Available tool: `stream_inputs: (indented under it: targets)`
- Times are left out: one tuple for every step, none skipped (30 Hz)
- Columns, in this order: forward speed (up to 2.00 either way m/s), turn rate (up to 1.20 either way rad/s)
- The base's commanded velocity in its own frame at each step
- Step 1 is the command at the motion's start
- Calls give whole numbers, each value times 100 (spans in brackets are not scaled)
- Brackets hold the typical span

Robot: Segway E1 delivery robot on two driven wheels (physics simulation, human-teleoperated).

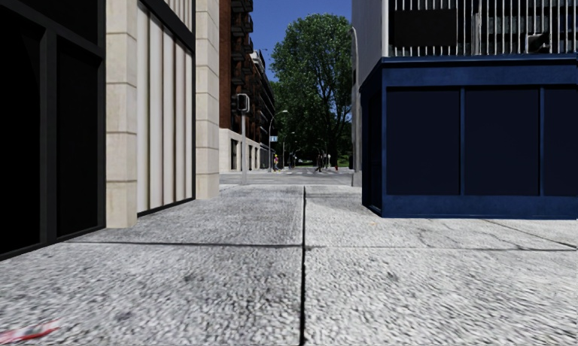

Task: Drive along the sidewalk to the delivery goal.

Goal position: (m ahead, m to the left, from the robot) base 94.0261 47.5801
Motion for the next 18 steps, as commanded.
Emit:
stream_inputs:
  targets:
    - [200,0]
    - [200,0]
    - [200,0]
    - [200,0]
    - [200,0]
    - [200,0]
    - [200,0]
    - [200,0]
    - [200,0]
    - [200,0]
    - [200,0]
    - [200,0]
    - [200,0]
    - [200,0]
    - [200,0]
    - [200,0]
    - [200,0]
    - [200,0]
